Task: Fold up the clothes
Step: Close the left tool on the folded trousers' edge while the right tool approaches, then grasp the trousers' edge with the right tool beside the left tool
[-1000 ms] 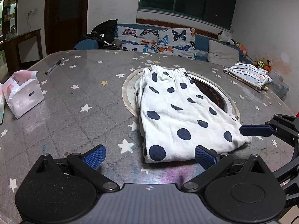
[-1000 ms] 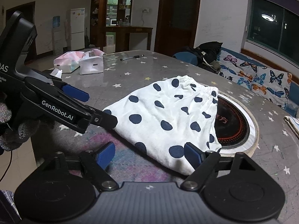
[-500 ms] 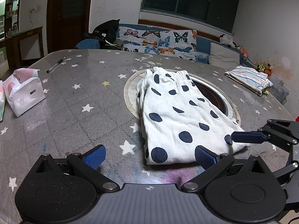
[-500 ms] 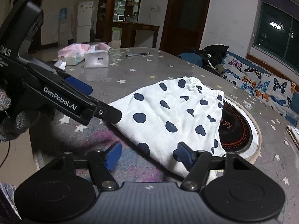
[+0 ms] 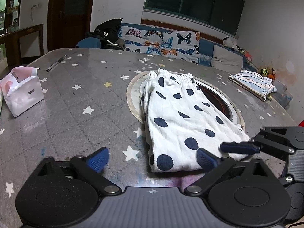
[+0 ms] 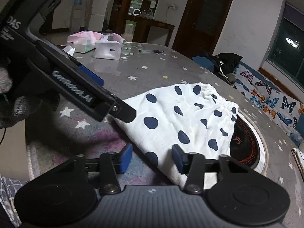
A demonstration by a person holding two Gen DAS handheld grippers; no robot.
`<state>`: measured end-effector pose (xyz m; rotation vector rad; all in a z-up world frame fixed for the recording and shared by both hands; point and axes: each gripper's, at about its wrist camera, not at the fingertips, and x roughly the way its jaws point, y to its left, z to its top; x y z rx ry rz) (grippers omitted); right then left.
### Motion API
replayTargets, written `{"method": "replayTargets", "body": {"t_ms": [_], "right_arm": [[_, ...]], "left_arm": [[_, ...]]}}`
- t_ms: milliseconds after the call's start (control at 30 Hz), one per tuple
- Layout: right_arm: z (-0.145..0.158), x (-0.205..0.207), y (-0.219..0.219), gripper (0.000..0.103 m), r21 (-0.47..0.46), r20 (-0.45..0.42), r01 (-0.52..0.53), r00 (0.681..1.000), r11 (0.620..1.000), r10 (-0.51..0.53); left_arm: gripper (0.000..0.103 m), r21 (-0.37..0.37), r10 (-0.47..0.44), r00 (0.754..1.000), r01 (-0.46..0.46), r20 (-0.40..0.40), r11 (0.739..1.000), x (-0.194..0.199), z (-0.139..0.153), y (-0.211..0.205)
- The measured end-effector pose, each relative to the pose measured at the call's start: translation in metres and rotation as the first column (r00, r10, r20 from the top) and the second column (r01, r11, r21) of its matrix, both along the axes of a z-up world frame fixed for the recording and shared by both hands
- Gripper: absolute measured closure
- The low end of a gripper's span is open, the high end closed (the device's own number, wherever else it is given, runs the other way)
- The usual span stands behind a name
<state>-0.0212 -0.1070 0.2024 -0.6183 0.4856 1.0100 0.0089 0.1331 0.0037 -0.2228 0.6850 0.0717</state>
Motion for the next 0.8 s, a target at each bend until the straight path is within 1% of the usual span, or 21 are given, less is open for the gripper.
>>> {"method": "replayTargets", "body": {"t_ms": [67,100,133,167,200,267,300,367,400,533,667,800], "right_arm": [[-0.001,0.001,0.0,0.068,-0.008,-0.002,0.003,1.0,1.0,-0.003],[-0.002,0.002,0.0,0.069,-0.012,-0.004,0.008,1.0,1.0,-0.008],[-0.003,0.003,-0.001,0.072,-0.013,-0.009,0.013,1.0,1.0,-0.013],[-0.003,0.005,-0.002,0.077,-0.012,-0.014,0.018,1.0,1.0,-0.018],[-0.003,0.006,-0.003,0.079,-0.012,-0.018,0.022,1.0,1.0,-0.022],[-0.003,0.007,-0.005,0.08,-0.011,-0.026,0.03,0.999,0.999,-0.031],[-0.003,0.008,-0.006,0.08,-0.011,-0.027,0.033,0.999,0.999,-0.033],[-0.003,0.008,-0.008,0.08,-0.011,-0.027,0.038,0.999,0.999,-0.038],[-0.003,0.008,-0.009,0.08,-0.011,-0.028,0.041,0.999,0.999,-0.041],[-0.002,0.01,-0.013,0.081,-0.009,-0.03,0.055,0.998,0.998,-0.055],[0.001,0.013,-0.02,0.081,0.002,-0.037,0.081,0.996,0.997,-0.081],[0.006,0.018,-0.027,0.081,0.019,-0.051,0.116,0.992,0.993,-0.115]], "left_arm": [[0.023,-0.006,-0.007,1.0,0.007,0.001,1.0,0.002,-0.001,0.002],[0.026,-0.009,-0.011,1.0,0.011,0.002,1.0,0.003,-0.001,0.003],[0.03,-0.013,-0.015,1.0,0.015,0.003,1.0,0.004,-0.002,0.004],[0.038,-0.016,-0.022,1.0,0.022,0.002,1.0,0.006,-0.003,0.004],[0.042,-0.019,-0.032,0.999,0.032,-0.002,0.999,0.008,-0.004,0.004],[0.058,-0.036,-0.05,0.999,0.049,-0.012,0.998,0.011,-0.007,0.003],[0.061,-0.044,-0.058,0.998,0.057,-0.015,0.997,0.012,-0.008,0.003],[0.074,-0.059,-0.074,0.997,0.072,-0.021,0.996,0.014,-0.01,0.002],[0.076,-0.062,-0.078,0.997,0.077,-0.021,0.995,0.014,-0.011,0.002],[0.088,-0.072,-0.092,0.996,0.091,-0.019,0.993,0.014,-0.011,0.0],[0.093,-0.082,-0.11,0.994,0.108,-0.018,0.991,0.013,-0.01,-0.002],[0.095,-0.11,-0.138,0.99,0.136,-0.019,0.985,0.012,-0.01,-0.008]]}}
